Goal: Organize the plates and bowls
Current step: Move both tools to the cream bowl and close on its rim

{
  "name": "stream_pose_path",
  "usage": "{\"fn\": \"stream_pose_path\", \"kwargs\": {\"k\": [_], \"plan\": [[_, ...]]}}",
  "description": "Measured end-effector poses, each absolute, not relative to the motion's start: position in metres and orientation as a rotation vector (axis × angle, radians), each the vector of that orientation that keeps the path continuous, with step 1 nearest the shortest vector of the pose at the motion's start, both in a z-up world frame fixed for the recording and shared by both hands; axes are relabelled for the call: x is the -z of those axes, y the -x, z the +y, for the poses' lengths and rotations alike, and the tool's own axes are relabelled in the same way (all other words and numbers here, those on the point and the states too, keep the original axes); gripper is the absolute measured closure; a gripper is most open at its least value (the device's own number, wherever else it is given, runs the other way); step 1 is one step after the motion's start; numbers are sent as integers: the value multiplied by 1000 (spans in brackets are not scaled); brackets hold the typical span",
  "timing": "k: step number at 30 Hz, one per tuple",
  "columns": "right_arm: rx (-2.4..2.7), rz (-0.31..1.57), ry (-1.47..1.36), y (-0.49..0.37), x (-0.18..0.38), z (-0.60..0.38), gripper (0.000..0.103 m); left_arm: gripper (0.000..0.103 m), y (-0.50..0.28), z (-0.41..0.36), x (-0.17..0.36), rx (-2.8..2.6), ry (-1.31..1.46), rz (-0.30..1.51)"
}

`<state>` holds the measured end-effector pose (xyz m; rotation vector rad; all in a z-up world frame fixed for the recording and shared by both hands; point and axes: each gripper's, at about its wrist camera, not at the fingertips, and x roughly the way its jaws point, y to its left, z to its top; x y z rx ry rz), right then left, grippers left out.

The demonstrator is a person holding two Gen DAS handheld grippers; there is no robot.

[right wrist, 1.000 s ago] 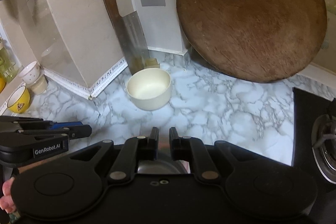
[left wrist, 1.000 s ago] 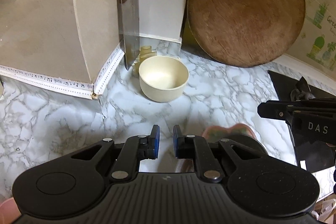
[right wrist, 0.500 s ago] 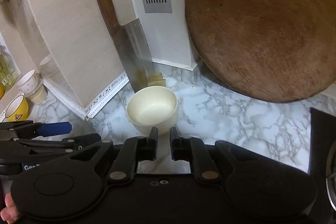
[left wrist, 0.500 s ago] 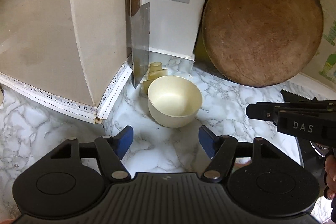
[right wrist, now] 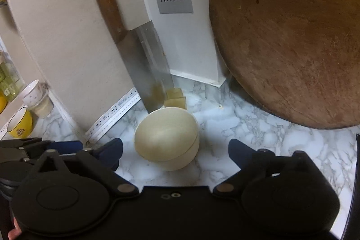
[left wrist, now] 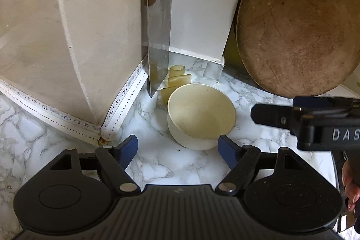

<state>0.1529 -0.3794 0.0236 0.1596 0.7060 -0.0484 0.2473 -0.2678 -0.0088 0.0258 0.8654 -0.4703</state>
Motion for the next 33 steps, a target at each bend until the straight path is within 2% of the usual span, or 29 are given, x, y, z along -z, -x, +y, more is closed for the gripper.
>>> {"fn": "stream_pose_path", "kwargs": {"k": [15, 20, 26, 30, 33], "plan": [[191, 877, -261, -227, 9, -410, 5, 25, -296, -292, 37, 393, -35, 899], [158, 927, -297, -237, 21, -416, 11, 25, -303, -297, 44, 374, -42, 909], [174, 915, -273, -237, 22, -409, 5, 25, -307, -300, 49, 369, -58, 910], [135, 935, -251, -241, 23, -409, 5, 25, -311, -302, 52, 363, -66, 913], [164, 961, -242, -244, 25, -412, 18, 25, -313, -304, 54, 360, -63, 921]]}}
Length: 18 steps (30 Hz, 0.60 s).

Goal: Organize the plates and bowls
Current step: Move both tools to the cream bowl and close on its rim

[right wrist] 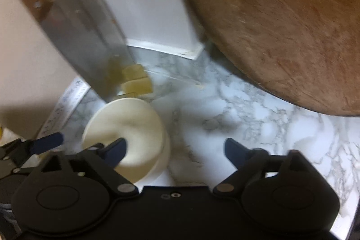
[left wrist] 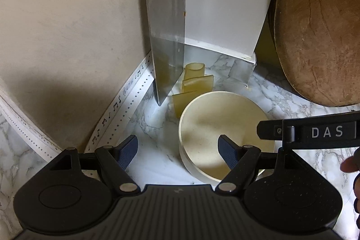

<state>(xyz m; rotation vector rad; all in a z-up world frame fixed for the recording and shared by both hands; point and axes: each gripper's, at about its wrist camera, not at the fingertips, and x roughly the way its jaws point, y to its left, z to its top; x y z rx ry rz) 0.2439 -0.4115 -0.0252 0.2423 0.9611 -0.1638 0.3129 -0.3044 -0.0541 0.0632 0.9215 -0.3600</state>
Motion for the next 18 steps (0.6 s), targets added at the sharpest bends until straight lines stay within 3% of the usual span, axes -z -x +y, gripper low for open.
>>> {"fn": "stream_pose_path", "kwargs": {"k": [6, 9, 12, 14, 18], "plan": [[123, 995, -293, -248, 37, -415, 25, 25, -319, -310, 62, 351, -64, 954], [115, 1006, -295, -250, 39, -411, 35, 26, -323, -311, 69, 338, -66, 990], [103, 1012, -285, -252, 42, -408, 55, 26, -324, -313, 74, 334, -62, 1005], [107, 1010, -285, -253, 43, -408, 66, 31, -325, -312, 75, 335, -43, 1018], [101, 1005, -317, -252, 45, -411, 73, 45, -330, -307, 77, 326, 12, 1053]]}}
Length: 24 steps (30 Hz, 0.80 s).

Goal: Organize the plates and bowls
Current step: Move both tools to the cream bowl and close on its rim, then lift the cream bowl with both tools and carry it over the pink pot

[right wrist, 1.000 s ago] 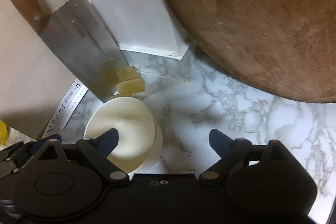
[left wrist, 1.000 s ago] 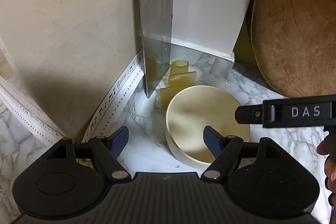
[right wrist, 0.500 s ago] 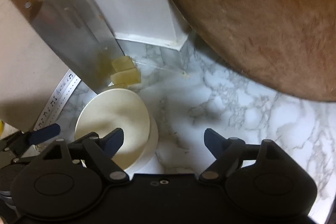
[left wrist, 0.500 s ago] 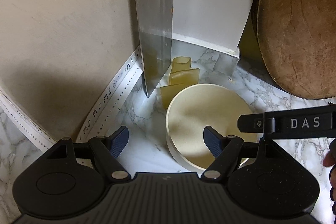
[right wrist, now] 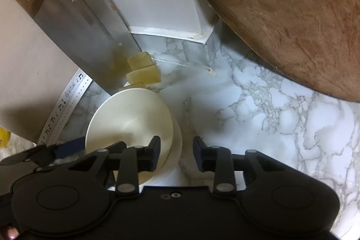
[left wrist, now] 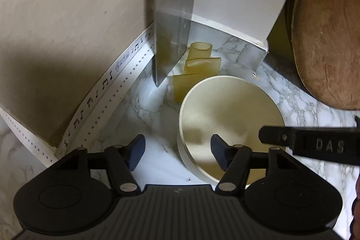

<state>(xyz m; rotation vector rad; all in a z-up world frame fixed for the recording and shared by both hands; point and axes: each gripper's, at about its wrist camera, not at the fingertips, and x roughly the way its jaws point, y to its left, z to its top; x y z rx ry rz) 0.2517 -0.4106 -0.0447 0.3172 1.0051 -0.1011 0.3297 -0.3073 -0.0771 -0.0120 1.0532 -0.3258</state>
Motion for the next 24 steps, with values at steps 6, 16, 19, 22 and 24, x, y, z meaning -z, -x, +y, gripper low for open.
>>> {"fn": "stream_pose_path", "kwargs": {"k": [6, 16, 19, 22, 24], "plan": [[86, 1017, -281, -249, 47, -402, 80, 71, -331, -310, 79, 337, 24, 1091], [111, 1017, -247, -248, 45, -394, 88, 88, -327, -314, 75, 315, 10, 1088], [120, 1018, -243, -246, 44, -392, 90, 88, -324, -313, 71, 315, 8, 1079], [126, 1011, -248, -243, 39, -392, 91, 89, -320, -311, 64, 322, 15, 1078], [128, 1005, -259, -239, 34, -393, 91, 89, -317, -311, 58, 326, 14, 1077]]}}
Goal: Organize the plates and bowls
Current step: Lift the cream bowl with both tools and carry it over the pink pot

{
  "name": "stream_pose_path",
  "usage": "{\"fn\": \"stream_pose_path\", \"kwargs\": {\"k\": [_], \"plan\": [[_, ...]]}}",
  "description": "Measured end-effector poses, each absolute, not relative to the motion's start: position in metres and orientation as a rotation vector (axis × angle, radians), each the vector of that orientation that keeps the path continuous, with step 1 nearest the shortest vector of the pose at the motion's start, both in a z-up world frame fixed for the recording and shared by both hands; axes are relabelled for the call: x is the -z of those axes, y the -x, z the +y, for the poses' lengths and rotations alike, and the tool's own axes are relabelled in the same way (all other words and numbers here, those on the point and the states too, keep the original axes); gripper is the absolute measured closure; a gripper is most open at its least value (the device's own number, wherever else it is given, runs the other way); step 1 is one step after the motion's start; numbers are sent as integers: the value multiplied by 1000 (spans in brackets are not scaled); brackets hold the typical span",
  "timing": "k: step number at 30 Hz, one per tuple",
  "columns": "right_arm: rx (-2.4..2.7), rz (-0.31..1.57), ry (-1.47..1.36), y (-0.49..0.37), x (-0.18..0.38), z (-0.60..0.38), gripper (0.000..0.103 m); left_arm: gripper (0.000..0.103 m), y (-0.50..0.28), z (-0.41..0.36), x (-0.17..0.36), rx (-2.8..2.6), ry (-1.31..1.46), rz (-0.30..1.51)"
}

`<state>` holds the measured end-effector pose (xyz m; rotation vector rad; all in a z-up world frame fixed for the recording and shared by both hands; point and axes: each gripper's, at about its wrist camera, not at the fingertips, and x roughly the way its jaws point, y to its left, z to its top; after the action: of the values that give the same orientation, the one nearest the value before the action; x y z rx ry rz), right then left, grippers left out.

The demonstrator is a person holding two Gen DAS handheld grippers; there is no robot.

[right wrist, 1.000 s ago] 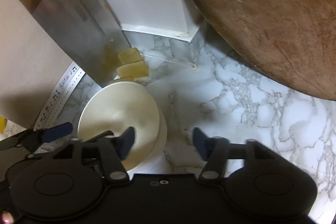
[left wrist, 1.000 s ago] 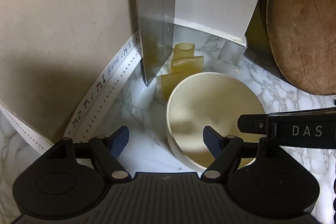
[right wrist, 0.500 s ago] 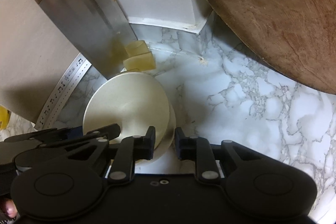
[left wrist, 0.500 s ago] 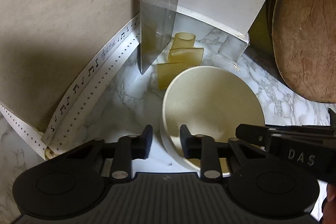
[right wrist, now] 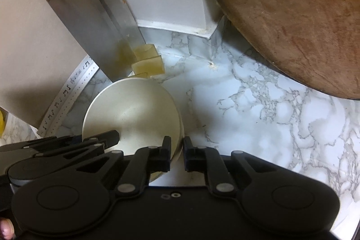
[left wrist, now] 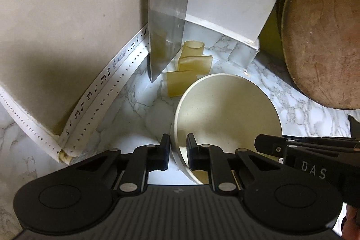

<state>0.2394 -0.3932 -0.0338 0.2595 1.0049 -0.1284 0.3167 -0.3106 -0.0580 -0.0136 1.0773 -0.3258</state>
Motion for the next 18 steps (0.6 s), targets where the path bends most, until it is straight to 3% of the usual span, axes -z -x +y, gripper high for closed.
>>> {"fn": "stream_pose_path", "kwargs": {"k": [18], "plan": [[141, 926, -272, -158, -35, -385, 92, 88, -245, -302, -16, 421, -2, 1027]]}}
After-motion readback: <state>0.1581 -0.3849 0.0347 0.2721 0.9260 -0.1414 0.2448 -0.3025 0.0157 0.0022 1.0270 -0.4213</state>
